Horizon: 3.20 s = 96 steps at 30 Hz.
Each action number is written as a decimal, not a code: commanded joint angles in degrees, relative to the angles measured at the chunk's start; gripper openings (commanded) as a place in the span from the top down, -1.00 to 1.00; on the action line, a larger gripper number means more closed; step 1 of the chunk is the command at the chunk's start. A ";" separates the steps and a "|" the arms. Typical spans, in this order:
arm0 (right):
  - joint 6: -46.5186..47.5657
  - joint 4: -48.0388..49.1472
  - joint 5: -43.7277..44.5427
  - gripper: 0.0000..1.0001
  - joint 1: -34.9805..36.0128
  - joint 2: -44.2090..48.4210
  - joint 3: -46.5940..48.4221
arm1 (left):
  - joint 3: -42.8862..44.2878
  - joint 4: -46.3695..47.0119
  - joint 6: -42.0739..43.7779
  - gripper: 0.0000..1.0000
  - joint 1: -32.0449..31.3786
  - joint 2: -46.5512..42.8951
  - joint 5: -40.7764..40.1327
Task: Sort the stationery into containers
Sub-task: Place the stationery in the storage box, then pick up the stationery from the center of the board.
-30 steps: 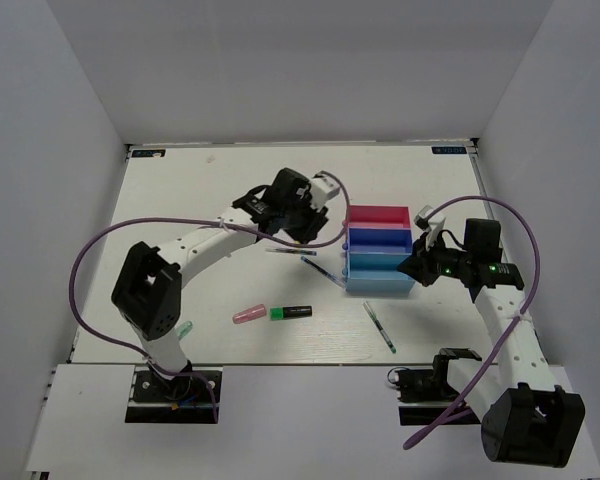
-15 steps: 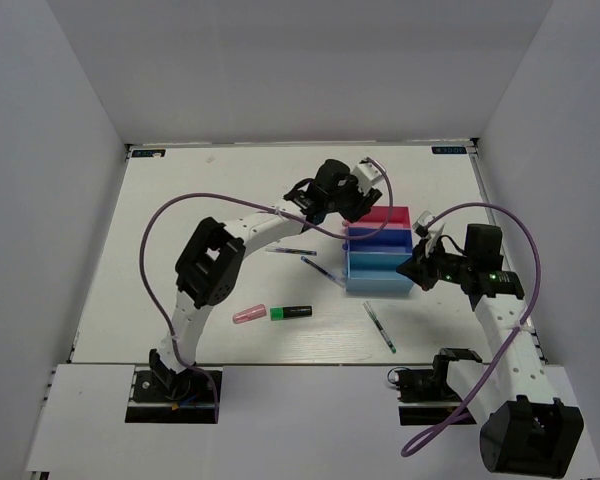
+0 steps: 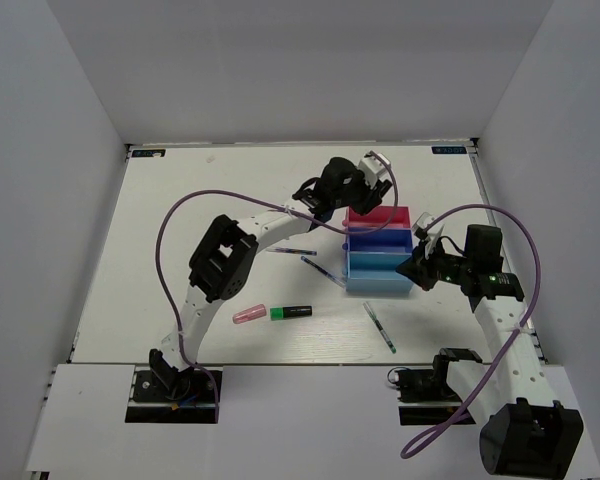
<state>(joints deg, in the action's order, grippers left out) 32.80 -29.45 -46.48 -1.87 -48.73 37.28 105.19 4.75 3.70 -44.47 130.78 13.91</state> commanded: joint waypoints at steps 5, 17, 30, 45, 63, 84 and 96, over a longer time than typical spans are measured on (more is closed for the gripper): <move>-0.54 1.59 -0.54 0.12 -0.33 0.56 0.34 | -0.42 0.26 -1.42 0.11 0.52 -0.79 -0.64; -4.84 2.91 -0.90 0.20 -0.51 1.01 0.08 | -4.18 -1.59 -1.33 -0.08 0.43 -8.43 -0.82; 17.50 -23.91 -14.88 -0.38 10.56 -19.99 16.07 | -48.56 -43.31 -18.82 -0.25 5.34 -62.96 -30.52; -8.10 -0.25 12.10 0.55 29.03 -18.16 15.90 | -57.39 -27.62 0.77 -0.34 -2.90 -56.82 -4.16; 13.68 -8.53 1.22 -0.60 37.10 -25.96 14.66 | -56.31 -50.07 -22.16 -0.58 12.20 -78.36 -28.93; 5.44 15.22 33.30 -0.49 59.70 -51.11 25.38 | -72.05 -51.43 -21.81 -0.76 16.87 -103.10 -35.19; 6.66 9.06 26.79 -0.30 61.46 -56.30 26.10 | -73.20 -51.42 -22.60 -0.76 17.13 -105.11 -34.21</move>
<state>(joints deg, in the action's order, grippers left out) 38.98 -18.63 -17.96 59.37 -104.12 63.11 32.29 -47.55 -18.33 -27.77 26.37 -20.64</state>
